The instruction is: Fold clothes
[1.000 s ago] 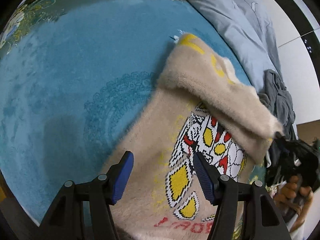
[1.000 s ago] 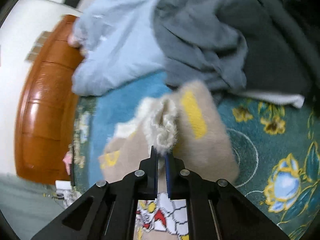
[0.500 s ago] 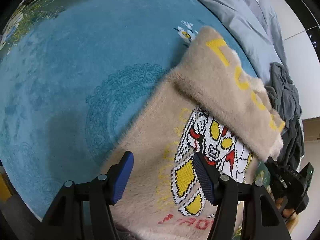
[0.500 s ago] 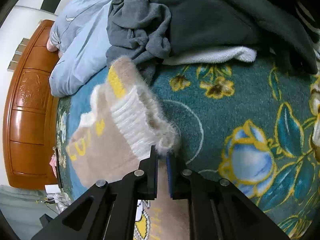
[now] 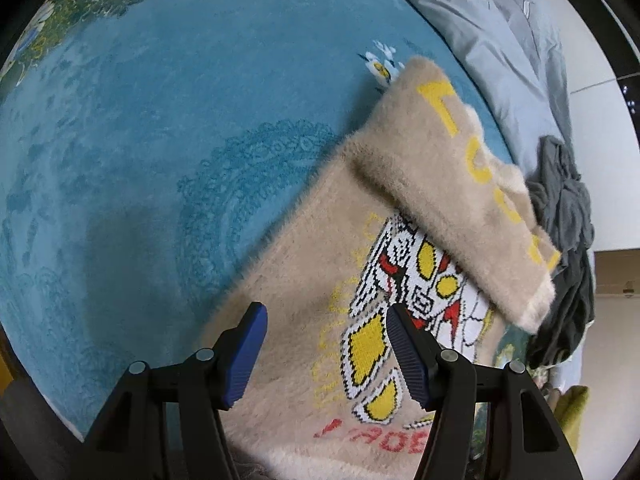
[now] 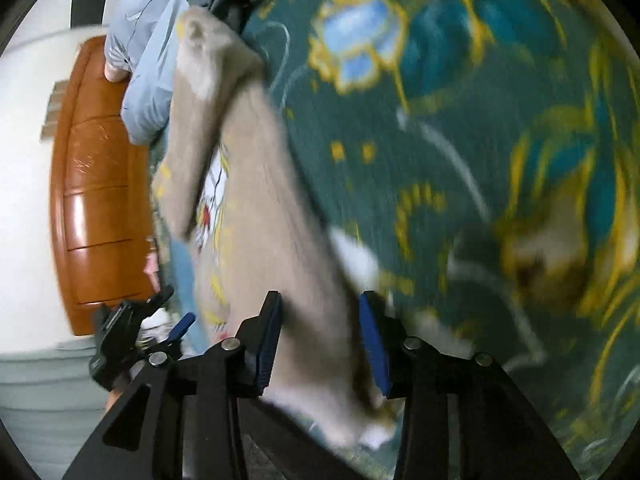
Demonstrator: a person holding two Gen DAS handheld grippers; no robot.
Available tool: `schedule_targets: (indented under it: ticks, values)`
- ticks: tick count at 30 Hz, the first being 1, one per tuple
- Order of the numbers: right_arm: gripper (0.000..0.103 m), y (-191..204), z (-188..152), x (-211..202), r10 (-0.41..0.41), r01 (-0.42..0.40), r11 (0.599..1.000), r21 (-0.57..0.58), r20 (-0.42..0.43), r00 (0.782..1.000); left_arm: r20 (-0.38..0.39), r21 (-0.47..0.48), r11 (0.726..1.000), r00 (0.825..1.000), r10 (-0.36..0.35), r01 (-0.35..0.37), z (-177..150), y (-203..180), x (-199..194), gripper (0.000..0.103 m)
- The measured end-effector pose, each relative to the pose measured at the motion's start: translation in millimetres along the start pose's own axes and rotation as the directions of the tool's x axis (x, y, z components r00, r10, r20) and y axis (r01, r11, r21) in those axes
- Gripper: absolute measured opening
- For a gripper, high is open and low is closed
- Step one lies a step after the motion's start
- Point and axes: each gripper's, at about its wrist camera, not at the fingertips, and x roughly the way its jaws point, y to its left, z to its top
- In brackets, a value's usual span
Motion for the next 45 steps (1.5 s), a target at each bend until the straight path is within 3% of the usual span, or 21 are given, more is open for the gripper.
schedule_targets:
  ticks: [2,8,11,12,15,20,27,31,34,37,41,45]
  values:
    - [0.041,1,-4,7,0.047,-0.046,0.999,0.013,-0.025,0.999,-0.017,-0.023,1.0,1.0,-0.014,0.014,2,8,-5,0.066]
    - [0.04,21,-17,10,0.052,-0.057,0.995,-0.077,-0.064,0.997,-0.058,-0.14,0.989,0.997,-0.054,0.045,5,43,-21,0.067]
    - [0.022,31,-23,11,0.051,-0.061,0.991,-0.123,-0.082,0.995,-0.077,-0.177,0.983,0.995,-0.063,0.048,4,55,-26,0.067]
    - [0.01,36,-21,9,0.068,-0.077,0.99,-0.118,-0.074,0.995,-0.082,-0.185,0.982,0.995,-0.065,0.049,4,58,-27,0.067]
    - [0.009,52,-15,1,0.127,-0.131,0.984,-0.119,-0.046,0.991,-0.09,-0.205,0.978,0.994,-0.067,0.047,4,63,-28,0.068]
    - [0.009,109,13,-10,0.277,-0.28,0.942,-0.183,-0.045,0.96,-0.099,-0.231,0.97,0.989,-0.105,0.08,4,69,-25,0.069]
    - [0.009,172,82,-10,0.316,-0.311,0.929,-0.202,-0.005,0.949,-0.014,-0.29,0.938,0.979,-0.204,0.191,4,78,-30,0.07]
    - [0.009,192,128,-3,0.295,-0.285,0.947,-0.148,0.052,0.954,0.1,-0.358,0.894,0.963,-0.252,0.271,4,88,-34,0.072]
    - [0.009,195,163,9,0.26,-0.255,0.965,-0.053,0.12,0.958,0.108,-0.391,0.879,0.962,-0.251,0.273,6,92,-29,0.072]
    - [0.009,187,190,18,0.198,-0.207,0.978,0.035,0.175,0.964,0.09,-0.394,0.881,0.965,-0.246,0.261,9,88,-15,0.072]
    - [0.011,183,212,40,0.098,-0.113,0.991,0.073,0.178,0.979,0.053,-0.367,0.902,0.973,-0.224,0.228,14,75,1,0.072]
    - [0.025,185,225,48,0.061,-0.07,0.996,0.051,0.173,0.983,0.01,-0.321,0.929,0.982,-0.189,0.182,19,60,17,0.072]
